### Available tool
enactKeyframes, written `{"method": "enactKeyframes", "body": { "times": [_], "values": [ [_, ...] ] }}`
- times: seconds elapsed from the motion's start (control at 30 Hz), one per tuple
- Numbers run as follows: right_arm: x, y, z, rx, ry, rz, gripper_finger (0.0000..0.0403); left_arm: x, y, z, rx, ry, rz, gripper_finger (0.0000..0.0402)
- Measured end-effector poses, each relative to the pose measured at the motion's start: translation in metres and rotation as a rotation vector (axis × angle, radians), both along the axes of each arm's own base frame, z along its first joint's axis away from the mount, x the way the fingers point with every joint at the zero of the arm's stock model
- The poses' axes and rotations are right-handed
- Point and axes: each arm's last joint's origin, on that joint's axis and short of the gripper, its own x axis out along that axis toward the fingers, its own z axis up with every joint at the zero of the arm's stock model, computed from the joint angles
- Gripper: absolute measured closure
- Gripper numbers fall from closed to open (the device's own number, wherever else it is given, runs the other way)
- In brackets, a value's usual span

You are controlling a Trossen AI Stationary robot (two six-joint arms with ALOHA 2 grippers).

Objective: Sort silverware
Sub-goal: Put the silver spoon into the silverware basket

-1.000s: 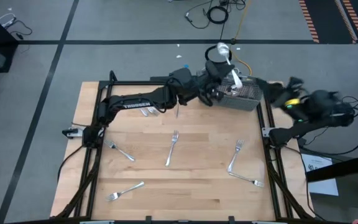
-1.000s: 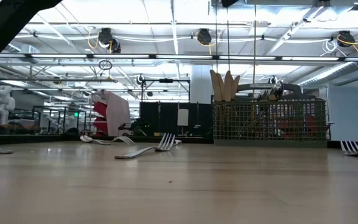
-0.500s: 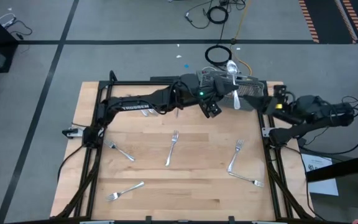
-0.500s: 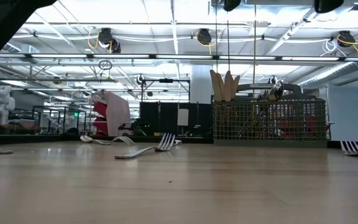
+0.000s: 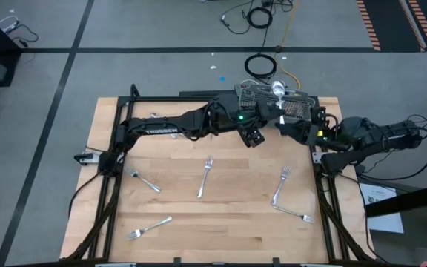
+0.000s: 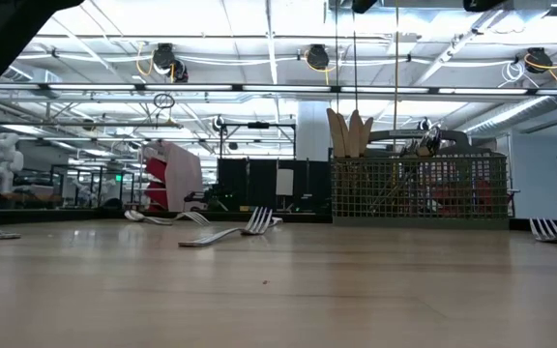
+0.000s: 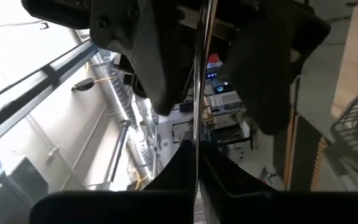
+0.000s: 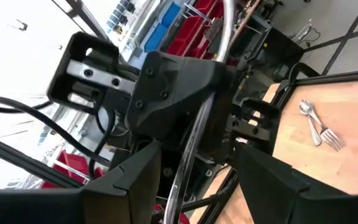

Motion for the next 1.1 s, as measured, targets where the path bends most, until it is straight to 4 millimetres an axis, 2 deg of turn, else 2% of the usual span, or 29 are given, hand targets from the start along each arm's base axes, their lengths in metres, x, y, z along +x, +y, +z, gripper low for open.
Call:
{"method": "enactKeyframes", "body": {
  "times": [0.13,0.23,0.57,0.77,0.97,1.1],
  "values": [
    [0.005,0.002,-0.002,-0.005,0.013,0.015,0.0220,0.000,-0.004,-0.002,-0.008,0.017,-0.007,0.0394],
    [0.004,0.001,-0.001,-0.020,0.012,0.018,0.0246,0.000,-0.005,-0.002,-0.008,0.022,-0.010,0.0394],
    [-0.001,0.002,0.001,-0.053,0.002,0.064,0.0388,0.000,-0.006,-0.005,0.045,0.065,-0.015,0.0393],
    [0.000,0.002,0.001,-0.078,0.010,0.083,0.0400,0.000,-0.007,-0.004,0.031,0.061,-0.063,0.0347],
    [-0.003,0.001,0.003,-0.116,0.006,0.040,0.0402,0.000,-0.007,-0.003,-0.101,0.038,-0.082,0.0297],
    [-0.013,-0.003,0.005,-0.148,0.000,0.000,0.0402,-0.003,-0.005,0.000,-0.312,-0.014,0.008,0.0278]
  ]
}}
